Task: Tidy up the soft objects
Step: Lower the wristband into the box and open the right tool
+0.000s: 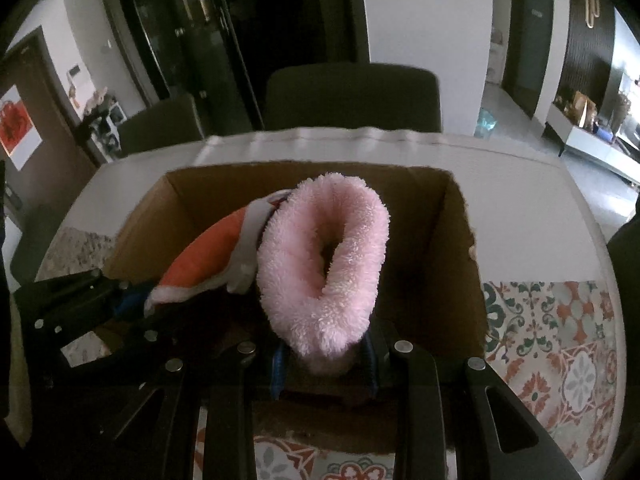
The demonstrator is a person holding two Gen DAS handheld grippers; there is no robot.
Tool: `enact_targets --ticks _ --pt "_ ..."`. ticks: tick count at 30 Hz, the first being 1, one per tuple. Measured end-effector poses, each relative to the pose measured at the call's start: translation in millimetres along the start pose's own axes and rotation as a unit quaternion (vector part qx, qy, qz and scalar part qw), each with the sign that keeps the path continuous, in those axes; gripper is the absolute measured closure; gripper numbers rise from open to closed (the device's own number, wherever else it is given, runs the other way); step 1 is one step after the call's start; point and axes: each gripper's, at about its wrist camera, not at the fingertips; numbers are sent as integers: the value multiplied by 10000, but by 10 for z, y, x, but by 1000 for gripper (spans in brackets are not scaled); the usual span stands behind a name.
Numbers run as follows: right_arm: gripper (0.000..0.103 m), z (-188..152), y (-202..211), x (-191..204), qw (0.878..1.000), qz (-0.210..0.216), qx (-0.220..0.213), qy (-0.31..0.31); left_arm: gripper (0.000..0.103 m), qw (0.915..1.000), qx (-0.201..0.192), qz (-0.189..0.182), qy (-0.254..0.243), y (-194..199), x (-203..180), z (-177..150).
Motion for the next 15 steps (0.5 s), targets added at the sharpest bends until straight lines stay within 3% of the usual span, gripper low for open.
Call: enact_targets --ticks 5,12,13,15 --pt "72 11 -70 -10 9997 -14 225 35 78 9998 183 -99 81 -20 12 -11" --pt "70 -20 47 1 9999 -82 108 58 57 9994 263 174 131 97 32 -63" --pt "68 -16 56 13 9999 -104 110 63 51 9993 265 220 114 124 25 -75" --pt "53 -6 86 38 9998 -160 90 87 42 9995 179 241 89 202 15 -101"
Point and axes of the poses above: each gripper's, at about its wrist camera, not at the fingertips, and y roughly against the way its jaws point, x to its left, z to its top, and after that the axes turned 9 degrees about z, right-handed
